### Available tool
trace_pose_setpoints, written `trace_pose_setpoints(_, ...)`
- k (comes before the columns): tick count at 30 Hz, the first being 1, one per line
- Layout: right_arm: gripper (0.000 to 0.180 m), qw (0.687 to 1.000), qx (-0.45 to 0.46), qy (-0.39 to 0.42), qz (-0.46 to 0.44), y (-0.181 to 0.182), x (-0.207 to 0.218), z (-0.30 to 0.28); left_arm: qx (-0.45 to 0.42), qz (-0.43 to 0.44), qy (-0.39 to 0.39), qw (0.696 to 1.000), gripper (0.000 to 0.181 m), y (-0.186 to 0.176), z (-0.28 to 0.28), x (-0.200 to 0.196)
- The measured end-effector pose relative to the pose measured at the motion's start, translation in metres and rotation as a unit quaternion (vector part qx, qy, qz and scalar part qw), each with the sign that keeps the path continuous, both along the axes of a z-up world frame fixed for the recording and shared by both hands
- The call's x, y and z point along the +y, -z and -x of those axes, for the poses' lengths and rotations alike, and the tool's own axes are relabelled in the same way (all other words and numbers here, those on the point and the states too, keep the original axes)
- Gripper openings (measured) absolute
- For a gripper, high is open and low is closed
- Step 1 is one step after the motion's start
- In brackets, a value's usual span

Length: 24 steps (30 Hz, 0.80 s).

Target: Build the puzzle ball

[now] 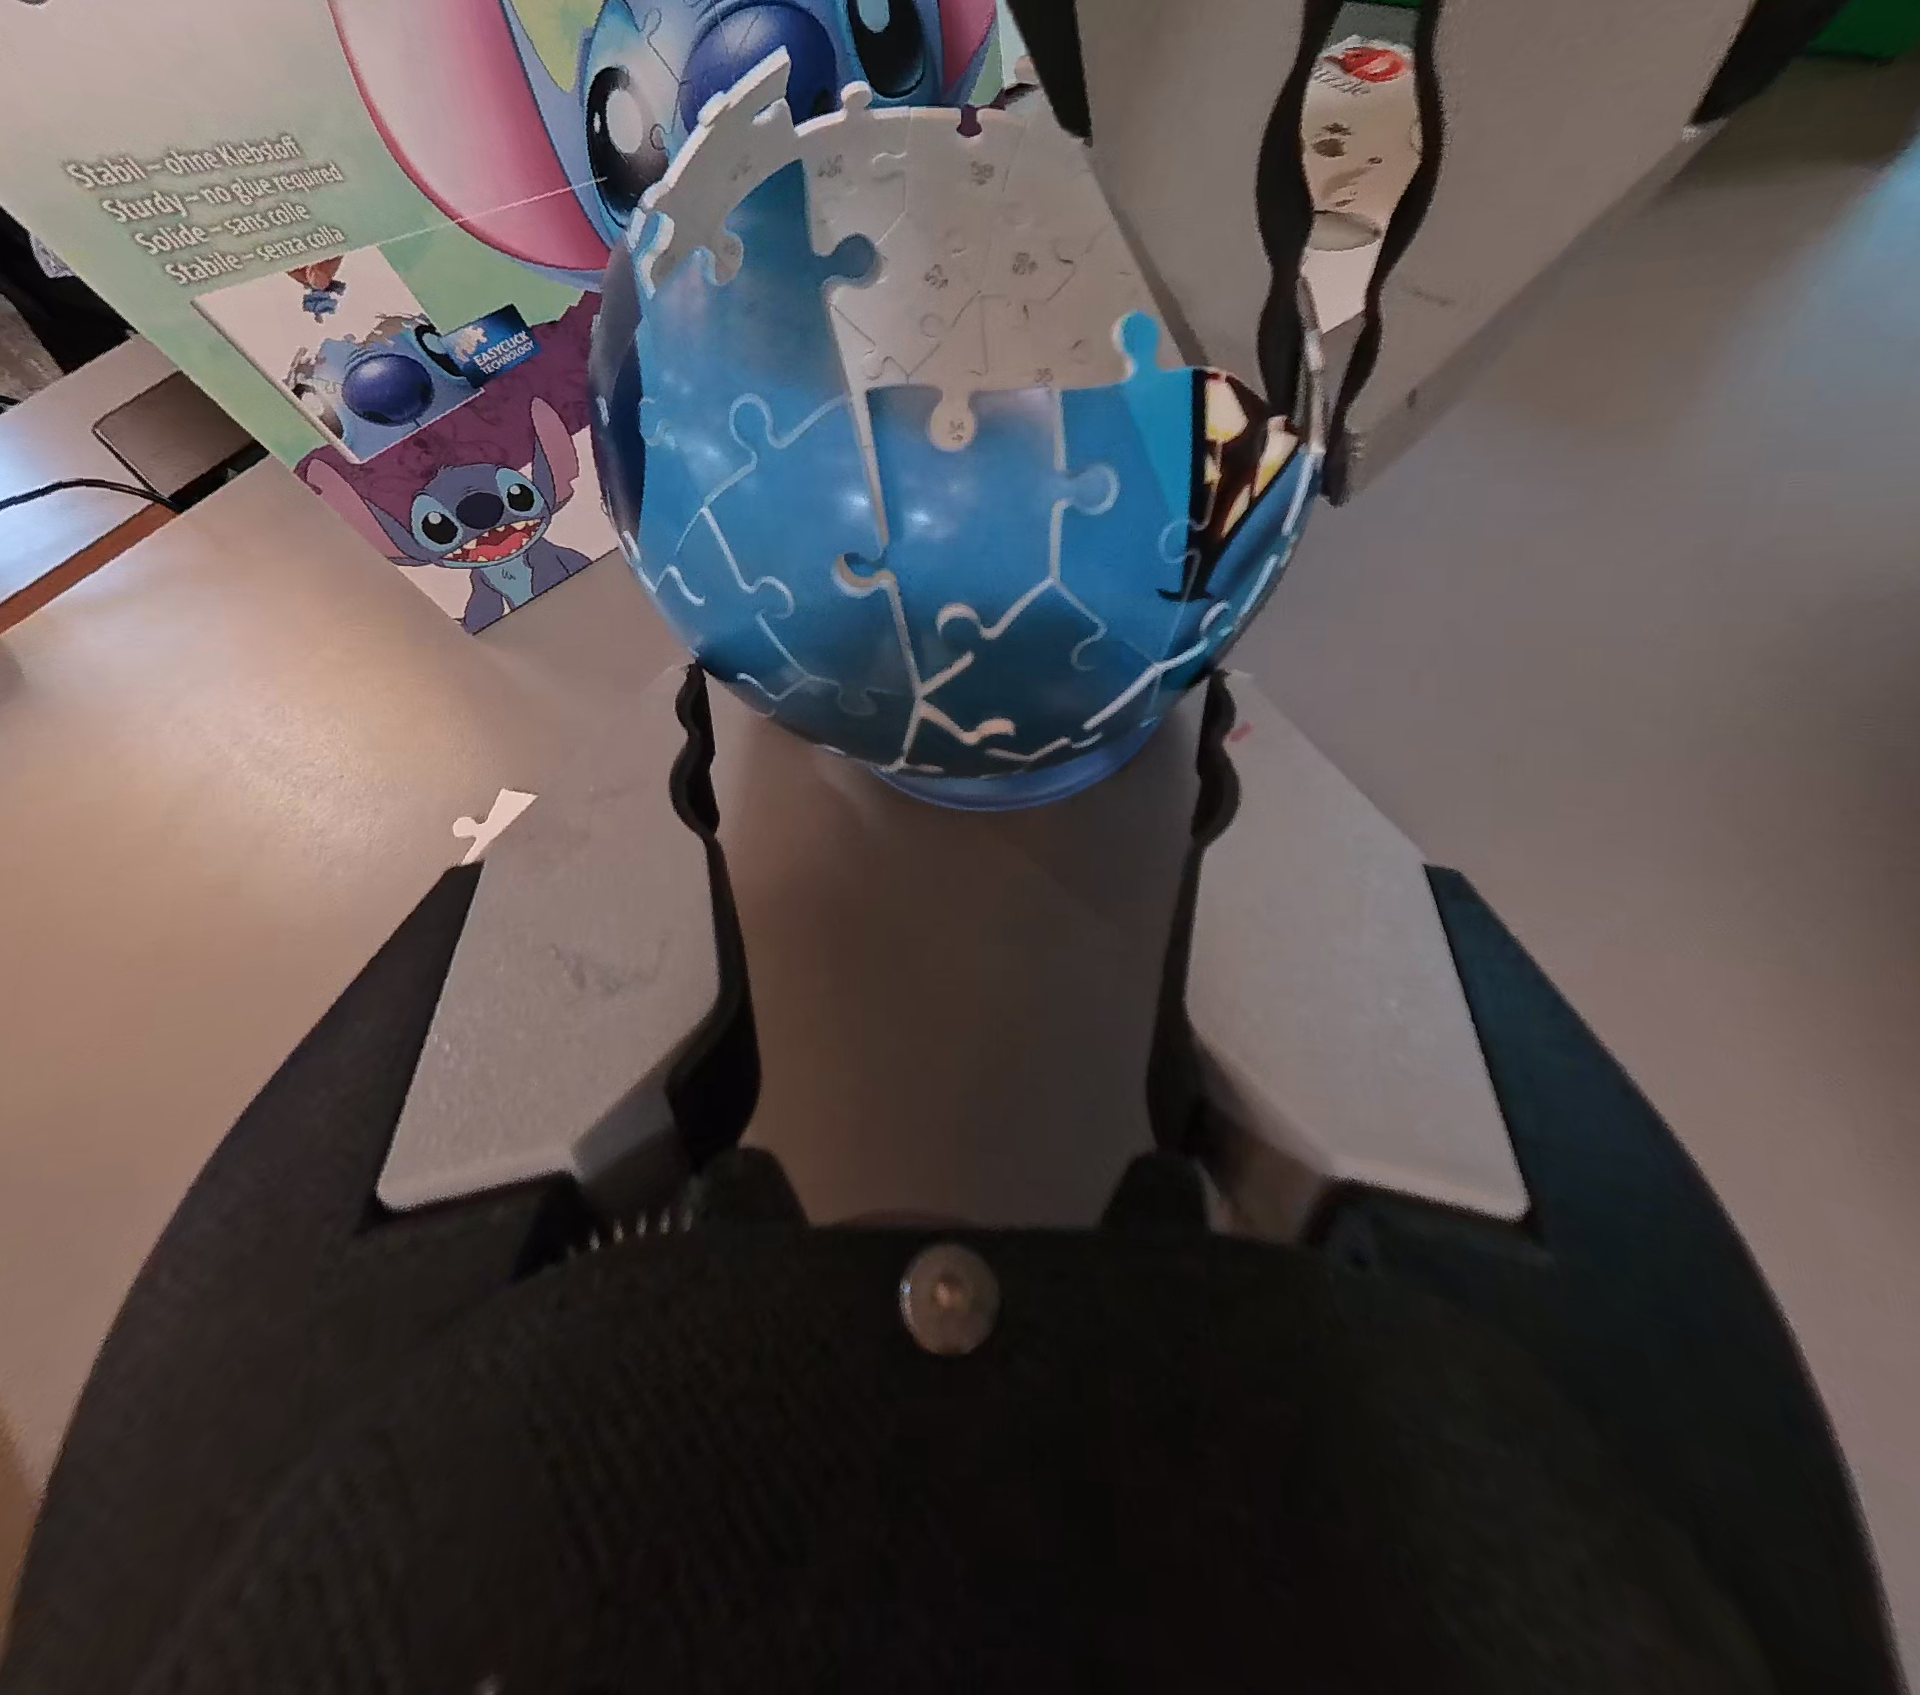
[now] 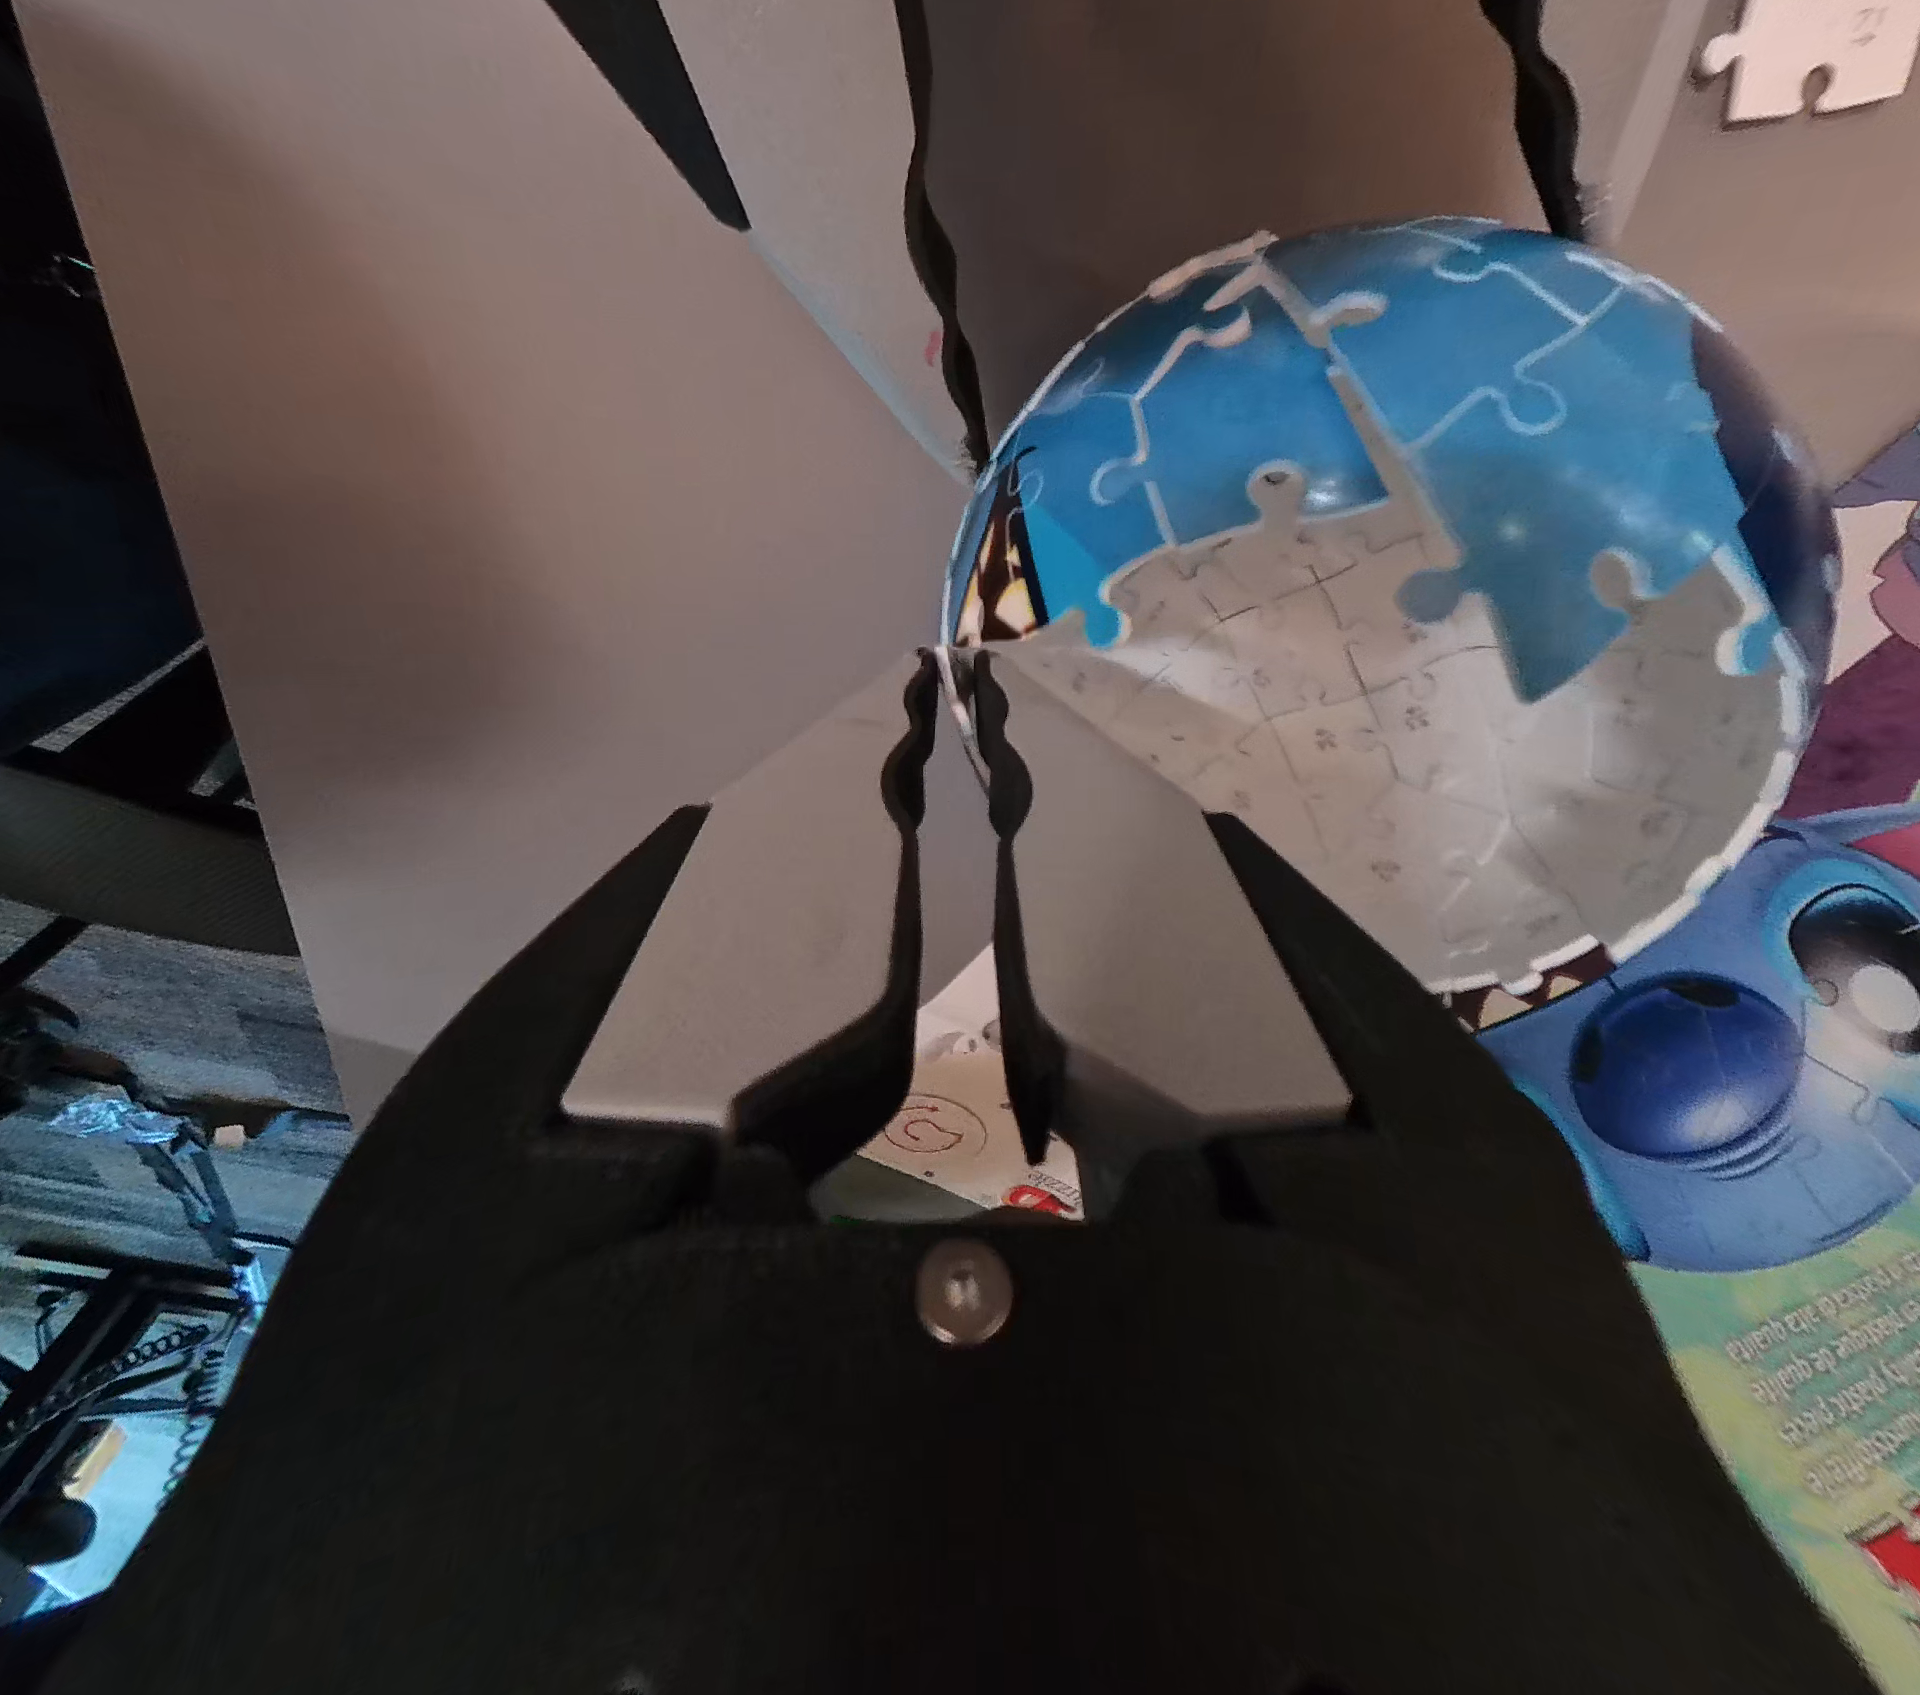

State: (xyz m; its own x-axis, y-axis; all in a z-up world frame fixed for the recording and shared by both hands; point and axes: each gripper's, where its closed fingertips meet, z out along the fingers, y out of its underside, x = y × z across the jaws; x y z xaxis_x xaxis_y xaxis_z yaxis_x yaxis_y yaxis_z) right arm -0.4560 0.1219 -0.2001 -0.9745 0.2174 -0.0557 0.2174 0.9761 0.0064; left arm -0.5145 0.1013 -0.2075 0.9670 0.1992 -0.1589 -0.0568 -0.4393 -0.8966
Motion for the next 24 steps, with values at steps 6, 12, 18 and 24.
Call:
trace_pose_setpoints(6,0.001,1.0,-0.002,0.002,0.001,-0.0004,-0.0016,0.0002,-0.007,0.0,-0.007,1.0,0.094,0.0004,-0.0003,0.0019)
trace_pose_setpoints(12,0.0,1.0,0.004,-0.001,-0.005,0.0002,-0.0039,0.003,-0.01,-0.003,-0.007,1.0,0.092,0.0001,-0.0001,0.0024)
trace_pose_setpoints(18,0.0,1.0,0.001,0.009,-0.005,0.0002,-0.0016,0.0023,-0.009,0.0,-0.004,1.0,0.088,0.0006,-0.0008,0.0024)
trace_pose_setpoints(24,0.0,1.0,0.006,0.01,-0.007,0.0009,-0.0022,0.0039,-0.005,0.004,-0.008,1.0,0.089,0.0016,-0.0004,0.003)
